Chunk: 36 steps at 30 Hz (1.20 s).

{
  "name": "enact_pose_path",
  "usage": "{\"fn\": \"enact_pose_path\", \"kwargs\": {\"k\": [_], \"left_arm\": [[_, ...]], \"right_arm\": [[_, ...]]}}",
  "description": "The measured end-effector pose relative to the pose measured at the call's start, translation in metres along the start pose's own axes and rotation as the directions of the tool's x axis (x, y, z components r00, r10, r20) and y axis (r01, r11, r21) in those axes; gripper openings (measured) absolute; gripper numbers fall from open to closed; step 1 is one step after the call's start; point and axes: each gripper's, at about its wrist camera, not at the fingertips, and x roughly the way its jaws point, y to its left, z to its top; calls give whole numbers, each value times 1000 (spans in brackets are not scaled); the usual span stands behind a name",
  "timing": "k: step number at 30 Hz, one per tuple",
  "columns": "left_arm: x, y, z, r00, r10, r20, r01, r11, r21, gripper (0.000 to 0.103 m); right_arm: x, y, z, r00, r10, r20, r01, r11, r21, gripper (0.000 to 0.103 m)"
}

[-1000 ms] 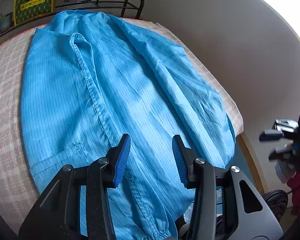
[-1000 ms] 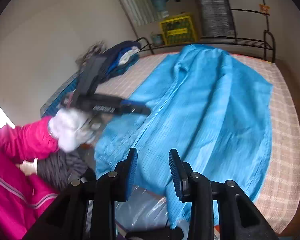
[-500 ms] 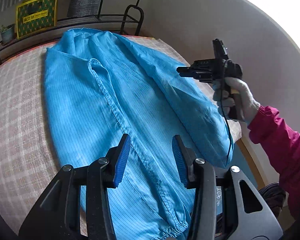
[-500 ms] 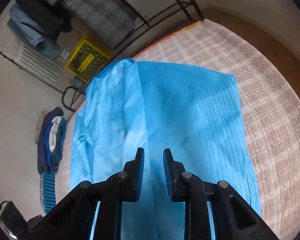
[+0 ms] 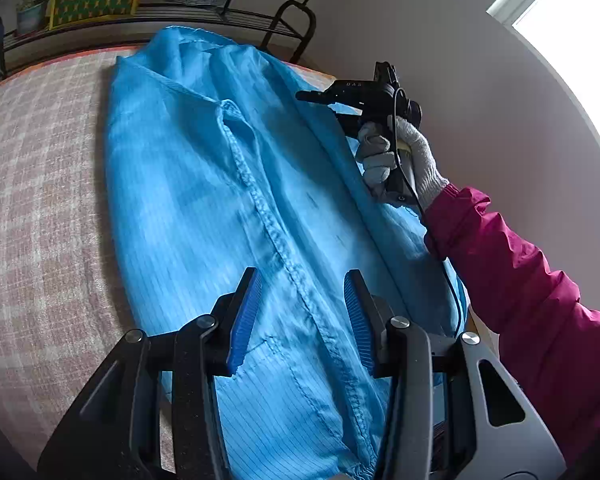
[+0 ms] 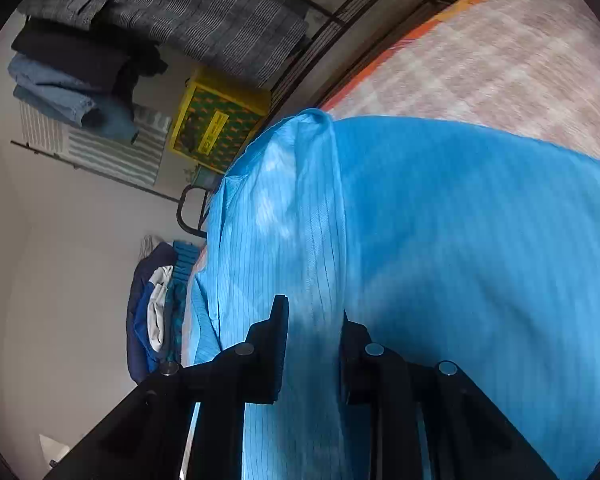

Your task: Fold large clothes

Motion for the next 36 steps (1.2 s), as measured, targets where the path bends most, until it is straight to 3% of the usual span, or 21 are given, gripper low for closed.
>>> {"fn": "enact_pose_path", "kwargs": {"k": [4, 12, 15, 17, 19, 21, 22, 23, 24, 25, 26, 28, 30, 32, 33, 34, 36], "left_arm": [[4, 22, 6, 1000, 2, -9, -2, 997, -78, 44], [12, 41, 18, 1000, 20, -11, -21, 991, -132, 44], [14, 40, 20, 999, 47, -10, -48, 993, -108, 44], [16, 42, 20, 998, 56, -14, -58, 993, -107, 44], [19, 46, 19, 998, 60, -25, -63, 991, -115, 44], [21, 49, 18, 998, 59, -33, -63, 990, -124, 44], [21, 51, 18, 998, 50, -35, -55, 990, -132, 44], [21, 51, 18, 998, 41, -37, -46, 989, -138, 44], [20, 51, 18, 999, 37, -36, -42, 989, -140, 44], [19, 51, 18, 999, 36, -34, -41, 989, -140, 44], [19, 50, 19, 999, 37, -32, -41, 989, -139, 44], [18, 49, 20, 999, 38, -30, -42, 990, -137, 44], [18, 48, 20, 999, 42, -30, -45, 990, -134, 44], [16, 47, 21, 999, 46, -28, -49, 990, -132, 44], [16, 46, 22, 999, 46, -25, -49, 990, -130, 44], [15, 45, 21, 999, 47, -22, -50, 991, -127, 44], [12, 44, 21, 999, 50, -17, -52, 991, -124, 44]], "right_arm": [[13, 14, 32, 1000, -3, 27, 4, 999, -46, 36], [38, 3, 100, 996, -26, 89, 23, 999, 28, 34], [57, 7, 118, 996, -51, 67, 49, 998, 34, 28], [71, 14, 124, 993, -107, 43, 107, 994, 5, 18], [82, 21, 126, 981, -192, 27, 193, 981, -35, 5], [87, 30, 127, 963, -267, 29, 269, 959, -87, 1], [88, 41, 127, 941, -336, 45, 339, 929, -152, 0], [90, 56, 125, 899, -429, 85, 436, 867, -241, 0], [94, 72, 123, 841, -521, 147, 538, 776, -329, 0], [99, 89, 119, 765, -599, 234, 637, 656, -404, 0], [104, 103, 115, 710, -634, 308, 696, 562, -447, 0], [118, 119, 110, 645, -659, 387, 752, 458, -473, 0], [138, 126, 107, 625, -670, 401, 763, 415, -496, 0], [155, 123, 108, 648, -673, 356, 744, 458, -487, 2], [159, 120, 110, 697, -651, 300, 702, 533, -472, 4], [159, 114, 113, 774, -596, 215, 620, 642, -452, 5], [142, 106, 119, 873, -465, 147, 484, 792, -372, 6]]}}
